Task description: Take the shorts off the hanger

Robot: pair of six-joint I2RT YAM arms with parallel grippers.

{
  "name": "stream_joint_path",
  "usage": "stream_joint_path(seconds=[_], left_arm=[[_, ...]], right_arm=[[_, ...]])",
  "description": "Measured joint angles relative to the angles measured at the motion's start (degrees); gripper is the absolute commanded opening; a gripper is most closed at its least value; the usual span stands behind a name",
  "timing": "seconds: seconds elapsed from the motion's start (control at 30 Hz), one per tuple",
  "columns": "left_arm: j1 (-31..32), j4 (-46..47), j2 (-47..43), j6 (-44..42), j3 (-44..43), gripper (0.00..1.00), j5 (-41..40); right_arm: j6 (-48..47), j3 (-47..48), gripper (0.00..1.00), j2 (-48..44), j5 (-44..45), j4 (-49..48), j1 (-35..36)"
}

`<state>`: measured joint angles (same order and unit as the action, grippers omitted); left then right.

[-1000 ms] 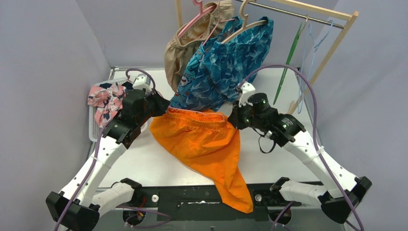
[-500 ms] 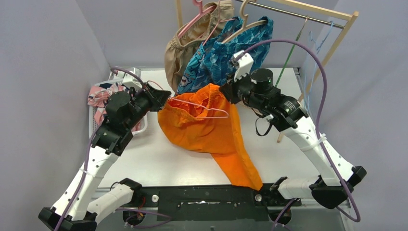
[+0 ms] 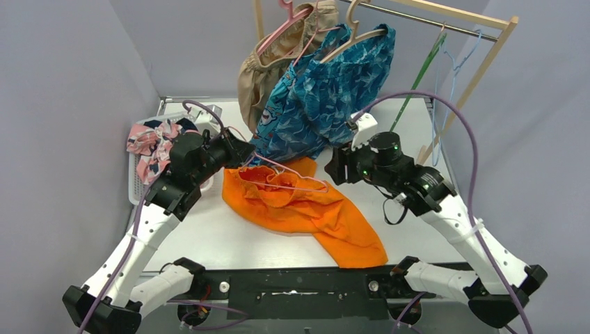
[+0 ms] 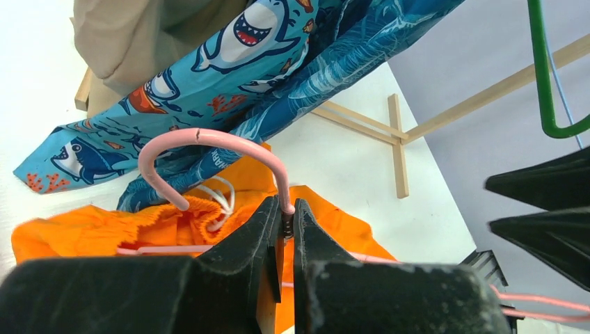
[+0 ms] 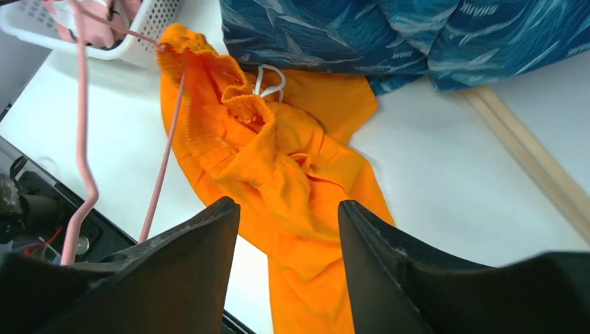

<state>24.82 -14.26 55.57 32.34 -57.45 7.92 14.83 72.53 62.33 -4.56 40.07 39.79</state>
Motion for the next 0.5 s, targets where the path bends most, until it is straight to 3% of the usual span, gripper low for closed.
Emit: stream_joint_path(seconds=[0.23, 0.5], left_arm=[[0.44, -0.04, 0.79, -0.31, 0.09, 0.00, 0.72], [1.03, -1.03, 2.75, -1.79, 0.46, 0.00, 0.83]], right_arm=[[3.23, 0.11, 0.63, -6.32, 0.48, 0.85, 0.00], [5.03, 1.51, 0.70, -3.13, -9.60, -0.02, 2.45]])
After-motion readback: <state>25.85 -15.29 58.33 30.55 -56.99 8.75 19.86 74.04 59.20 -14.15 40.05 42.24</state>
